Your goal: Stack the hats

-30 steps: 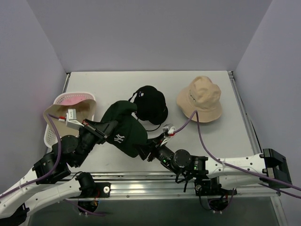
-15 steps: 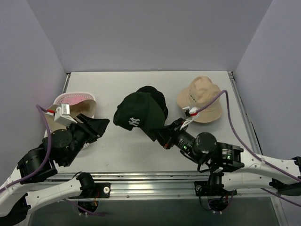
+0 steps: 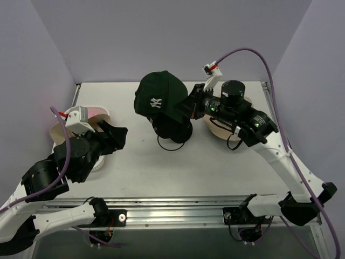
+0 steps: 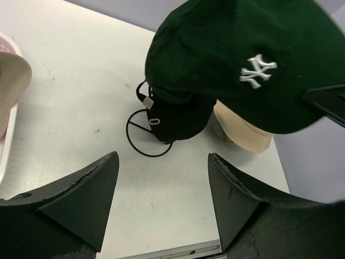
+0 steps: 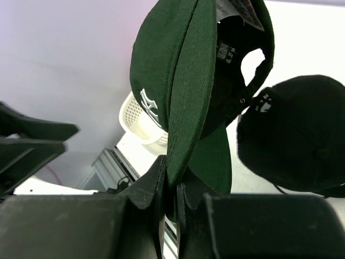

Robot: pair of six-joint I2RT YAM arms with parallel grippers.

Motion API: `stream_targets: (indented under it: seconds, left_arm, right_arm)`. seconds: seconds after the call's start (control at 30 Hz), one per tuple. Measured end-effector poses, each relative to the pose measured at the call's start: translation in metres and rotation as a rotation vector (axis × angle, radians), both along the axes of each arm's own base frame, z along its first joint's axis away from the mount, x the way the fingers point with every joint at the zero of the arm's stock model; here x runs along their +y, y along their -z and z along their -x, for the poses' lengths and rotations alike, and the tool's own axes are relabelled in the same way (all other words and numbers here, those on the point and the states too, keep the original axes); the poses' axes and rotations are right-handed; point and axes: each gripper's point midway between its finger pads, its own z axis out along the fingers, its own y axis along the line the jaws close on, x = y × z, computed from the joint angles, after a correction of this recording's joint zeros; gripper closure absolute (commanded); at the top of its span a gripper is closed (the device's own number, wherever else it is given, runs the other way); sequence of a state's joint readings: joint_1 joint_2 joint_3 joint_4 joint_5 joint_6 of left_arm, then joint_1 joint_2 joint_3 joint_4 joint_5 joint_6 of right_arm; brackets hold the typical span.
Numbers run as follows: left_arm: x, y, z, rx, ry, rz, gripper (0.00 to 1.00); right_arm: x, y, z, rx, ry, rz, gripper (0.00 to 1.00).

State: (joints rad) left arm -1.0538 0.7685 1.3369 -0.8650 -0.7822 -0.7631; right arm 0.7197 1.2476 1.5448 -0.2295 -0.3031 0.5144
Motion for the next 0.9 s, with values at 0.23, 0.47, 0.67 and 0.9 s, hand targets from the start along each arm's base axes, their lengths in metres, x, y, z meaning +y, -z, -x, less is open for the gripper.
stream_targets:
  seconds: [0.23, 0.47, 0.67, 0.9]
  left_arm:
    - [-0.001, -0.008, -0.029, 0.000, -0.054, -0.070, 0.23]
    - [0.006, 0.023, -0.105, 0.105, -0.082, -0.041, 0.23]
    - [-0.023, 0.043, -0.125, 0.144, 0.109, -0.010, 0.24]
    - [-0.054, 0.046, -0.135, 0.123, 0.271, -0.013, 0.24]
  right_arm:
    - [0.013, 0.045, -0.037, 0.128, -0.137, 0.065, 1.00]
    - [-0.002, 0.032, -0.041, 0.129, -0.209, -0.025, 1.00]
    - [-0.019, 0.044, -0.051, 0.168, -0.210, -0.057, 1.00]
    - [-0.021, 0.047, -0.048, 0.183, -0.228, -0.078, 1.00]
